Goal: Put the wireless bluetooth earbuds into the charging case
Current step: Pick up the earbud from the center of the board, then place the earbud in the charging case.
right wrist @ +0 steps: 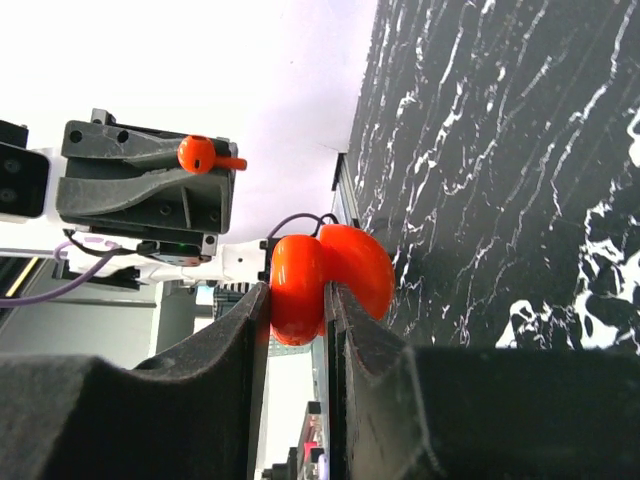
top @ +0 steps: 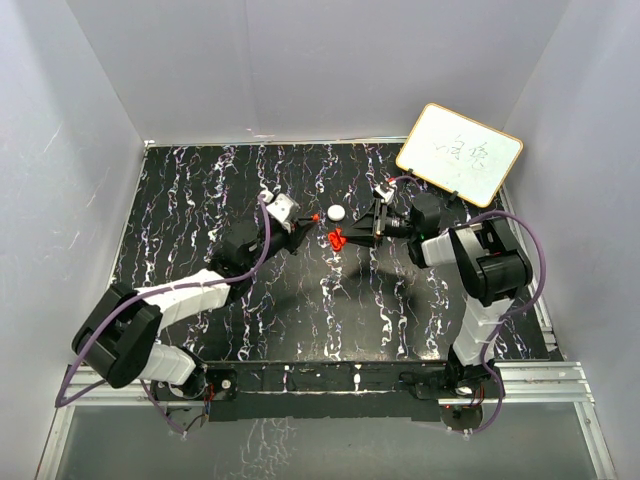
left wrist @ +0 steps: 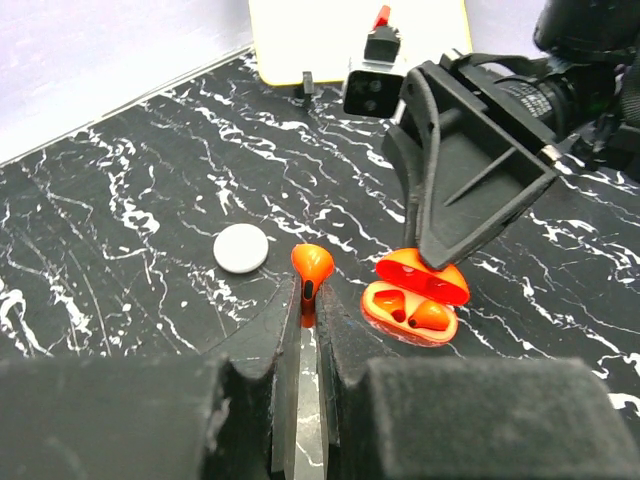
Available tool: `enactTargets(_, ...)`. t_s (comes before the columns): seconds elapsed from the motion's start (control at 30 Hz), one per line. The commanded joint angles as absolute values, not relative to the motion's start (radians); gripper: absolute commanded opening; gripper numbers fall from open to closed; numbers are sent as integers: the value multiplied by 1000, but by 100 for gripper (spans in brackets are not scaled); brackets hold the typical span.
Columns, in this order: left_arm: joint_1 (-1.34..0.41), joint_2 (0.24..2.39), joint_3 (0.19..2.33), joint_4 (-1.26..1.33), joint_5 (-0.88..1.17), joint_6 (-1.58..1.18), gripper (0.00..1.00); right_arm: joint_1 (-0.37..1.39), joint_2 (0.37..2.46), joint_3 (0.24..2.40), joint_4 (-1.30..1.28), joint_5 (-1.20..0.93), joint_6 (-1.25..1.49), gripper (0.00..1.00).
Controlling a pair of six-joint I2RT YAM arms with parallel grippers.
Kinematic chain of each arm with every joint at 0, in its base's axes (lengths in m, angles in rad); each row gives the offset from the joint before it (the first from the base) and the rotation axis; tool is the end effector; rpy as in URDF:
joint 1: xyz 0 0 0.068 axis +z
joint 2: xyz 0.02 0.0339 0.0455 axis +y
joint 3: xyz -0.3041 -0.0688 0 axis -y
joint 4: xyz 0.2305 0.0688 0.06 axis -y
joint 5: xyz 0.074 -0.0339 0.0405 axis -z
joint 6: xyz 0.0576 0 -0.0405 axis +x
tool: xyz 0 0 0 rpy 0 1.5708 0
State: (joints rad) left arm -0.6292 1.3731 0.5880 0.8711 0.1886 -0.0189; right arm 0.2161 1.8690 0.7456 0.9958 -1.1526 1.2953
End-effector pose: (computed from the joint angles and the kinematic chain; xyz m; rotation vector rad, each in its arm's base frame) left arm 0.2328 -0.1828 0.3024 0.6037 1.3971 -0.6611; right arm 0.3401 0.1286 0.2099 0.0426 2.1155 1.9771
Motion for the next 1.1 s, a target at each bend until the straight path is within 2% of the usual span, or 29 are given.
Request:
enactTargets(0.0, -623, 1389, 634, 938, 279, -29, 0, 224, 1895, 808, 1227, -1177, 1457, 0)
enactTargets(0.37, -623, 1414, 608, 1039, 351, -41, 0, 226, 1998, 835, 1528, -1195, 1721, 0)
enactTargets(0.73, -624, 1450, 609, 1108, 391, -50, 0, 229, 2000, 833, 1507, -1185, 1720, 0)
enactTargets(1.07, -624, 1465, 598, 1155, 408, -58, 0, 230, 1976, 825, 1380, -1166, 1634, 0)
